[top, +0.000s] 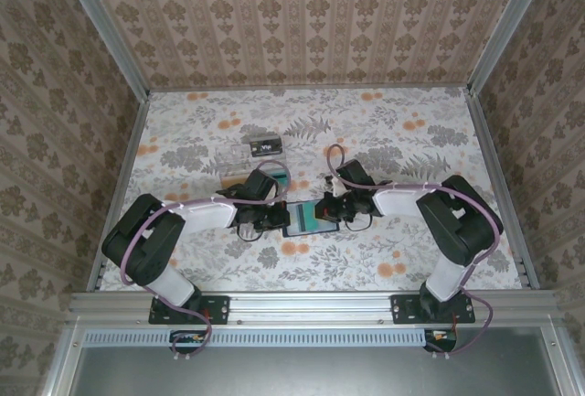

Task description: Take the credit cards out of the card holder

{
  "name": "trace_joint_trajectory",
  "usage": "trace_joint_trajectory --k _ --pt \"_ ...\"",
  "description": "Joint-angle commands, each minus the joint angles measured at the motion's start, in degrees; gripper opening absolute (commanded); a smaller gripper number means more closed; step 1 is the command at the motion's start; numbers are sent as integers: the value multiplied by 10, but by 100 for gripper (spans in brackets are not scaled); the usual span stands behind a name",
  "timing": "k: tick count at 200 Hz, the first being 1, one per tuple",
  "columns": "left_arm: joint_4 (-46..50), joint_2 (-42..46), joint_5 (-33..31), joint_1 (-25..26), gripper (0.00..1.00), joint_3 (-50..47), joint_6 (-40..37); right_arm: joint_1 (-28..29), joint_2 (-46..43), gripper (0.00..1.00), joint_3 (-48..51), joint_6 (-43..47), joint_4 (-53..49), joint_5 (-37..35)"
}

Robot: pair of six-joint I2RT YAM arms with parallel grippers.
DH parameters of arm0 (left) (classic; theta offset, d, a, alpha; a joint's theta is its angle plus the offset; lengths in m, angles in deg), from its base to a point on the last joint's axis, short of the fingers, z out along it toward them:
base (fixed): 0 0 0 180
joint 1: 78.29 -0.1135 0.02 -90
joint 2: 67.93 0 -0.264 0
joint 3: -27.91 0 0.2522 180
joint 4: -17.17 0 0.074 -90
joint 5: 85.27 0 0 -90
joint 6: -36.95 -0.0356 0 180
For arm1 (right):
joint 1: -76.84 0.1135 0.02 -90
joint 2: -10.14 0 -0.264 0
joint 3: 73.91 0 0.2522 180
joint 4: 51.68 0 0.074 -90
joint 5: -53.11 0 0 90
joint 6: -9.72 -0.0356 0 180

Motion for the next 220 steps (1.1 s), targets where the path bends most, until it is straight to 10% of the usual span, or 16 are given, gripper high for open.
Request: trace_joint_trajectory --k 1,78,118,220 --pt "45 9 -14 4 0 -9 -16 -19 -25 0 25 17 -28 -5" --pt "40 81 -7 1 0 8 5 -42 -140 0 27 39 -65 -2" --pt "-13 166 -1 -25 50 5 61 -45 -181 0 8 37 -72 8" --pt "-249 175 120 -55 32 -23 194 -52 -232 0 10 -68 126 126"
